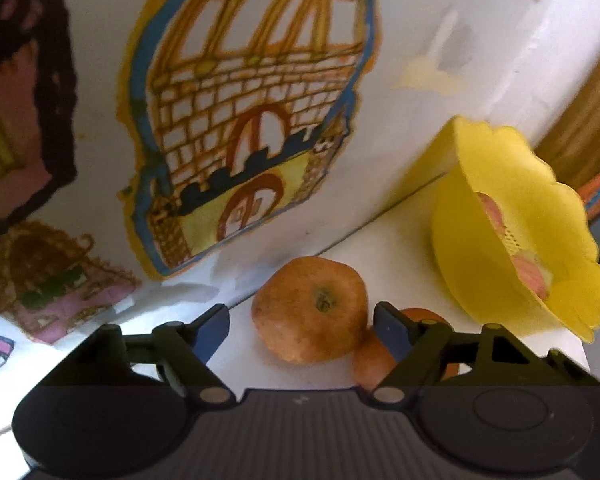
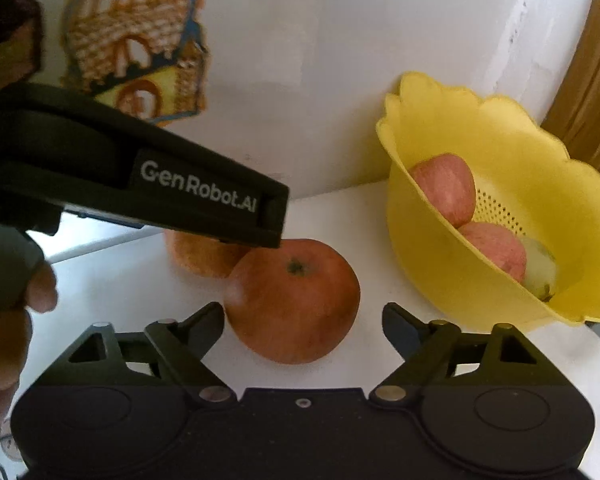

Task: Organize fruits
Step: 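Close the right tool on one red apple while the left tool grips the other, then lift both red apples and carry them over the metal tray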

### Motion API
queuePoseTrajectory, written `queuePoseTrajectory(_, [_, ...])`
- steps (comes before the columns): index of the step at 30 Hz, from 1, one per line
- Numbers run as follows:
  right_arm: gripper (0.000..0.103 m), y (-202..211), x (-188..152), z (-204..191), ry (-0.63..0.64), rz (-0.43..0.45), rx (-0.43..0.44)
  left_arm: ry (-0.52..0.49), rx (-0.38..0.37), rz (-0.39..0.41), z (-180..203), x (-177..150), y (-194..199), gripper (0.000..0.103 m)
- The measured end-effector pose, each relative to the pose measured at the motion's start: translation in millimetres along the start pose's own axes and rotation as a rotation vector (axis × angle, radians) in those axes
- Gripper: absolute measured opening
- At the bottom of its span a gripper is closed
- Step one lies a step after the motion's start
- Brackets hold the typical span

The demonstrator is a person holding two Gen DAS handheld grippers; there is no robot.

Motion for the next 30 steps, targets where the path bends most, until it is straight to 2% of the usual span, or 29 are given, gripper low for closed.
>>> queuePoseTrajectory(5, [0.076,-8,3,-2,-0.030,-0.001,0.010,0.059,-0.010,-0.029,0,5,-9,0.075])
queuePoseTrajectory(7, [0.075,-11,2,-1,-0.047,-0.002,0.016,0.066,-0.022,-0.039,0,8,-12,0.071])
queuePoseTrajectory(11, [0.075,-14,0,6,-0.095,-0.008,0.019,0.079,-0.036,-0.043,-4,10,-17,0.070])
queuePoseTrajectory(19, [0.075,-2,-6,2,-0.149,-0.032,-0.005,0.057,-0.073,-0.023,-19,-8,-3,0.070])
queuePoseTrajectory(30, [0.075,28,-33,-13,-0.172,-0.079,-0.026,-0.023,-0.044,-0.023,-38,-40,24,0.069])
Point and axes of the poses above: each gripper's, at about its wrist camera, not at the fingertips, and y roughly against the way its jaws point, z to its right, x to its top, the point moved 3 cm from there along -y, roughly the way its jaws point, and after that the axes turned 7 degrees about -x, right-handed, at the moved point
